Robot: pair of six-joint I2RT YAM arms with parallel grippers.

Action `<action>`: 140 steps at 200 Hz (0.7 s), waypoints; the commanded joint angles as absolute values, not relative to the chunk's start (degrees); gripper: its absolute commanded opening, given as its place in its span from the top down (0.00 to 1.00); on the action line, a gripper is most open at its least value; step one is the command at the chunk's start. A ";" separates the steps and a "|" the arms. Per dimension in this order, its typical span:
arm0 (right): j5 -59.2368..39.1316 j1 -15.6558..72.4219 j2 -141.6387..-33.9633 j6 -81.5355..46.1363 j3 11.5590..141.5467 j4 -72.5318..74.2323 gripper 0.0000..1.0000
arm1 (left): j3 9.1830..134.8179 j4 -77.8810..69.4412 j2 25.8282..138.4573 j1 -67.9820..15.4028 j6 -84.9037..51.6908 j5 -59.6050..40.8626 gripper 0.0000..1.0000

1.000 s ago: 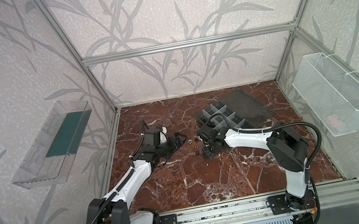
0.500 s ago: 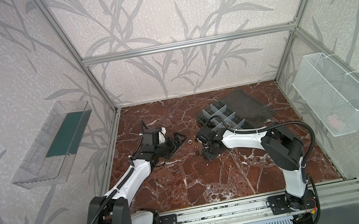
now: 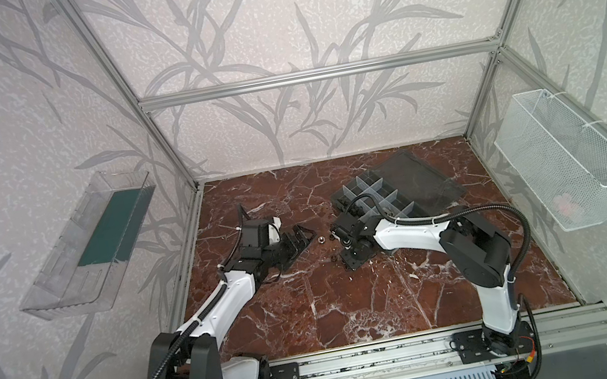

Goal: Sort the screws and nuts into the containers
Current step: 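Lower the right gripper onto a black hex nut and close it, then carry the black hex nut over the black-nut compartment with the right gripper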

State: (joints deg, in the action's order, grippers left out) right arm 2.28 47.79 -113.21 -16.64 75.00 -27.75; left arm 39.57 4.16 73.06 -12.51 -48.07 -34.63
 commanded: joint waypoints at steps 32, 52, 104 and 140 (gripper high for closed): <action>-0.57 43.78 -110.05 -13.97 83.92 -32.45 0.86 | 41.32 7.23 70.57 -12.57 -44.37 -31.58 0.01; -0.54 41.79 -109.71 -12.80 87.44 -33.88 0.86 | 44.05 9.26 70.44 -12.72 -42.54 -30.10 0.00; 0.52 35.17 -110.15 -11.73 93.37 -32.70 0.86 | 54.61 10.16 76.36 -13.74 -38.49 -26.24 0.00; 0.25 30.04 -113.06 -10.41 99.56 -34.58 0.86 | 61.45 7.52 83.37 -17.93 -38.04 -24.08 0.00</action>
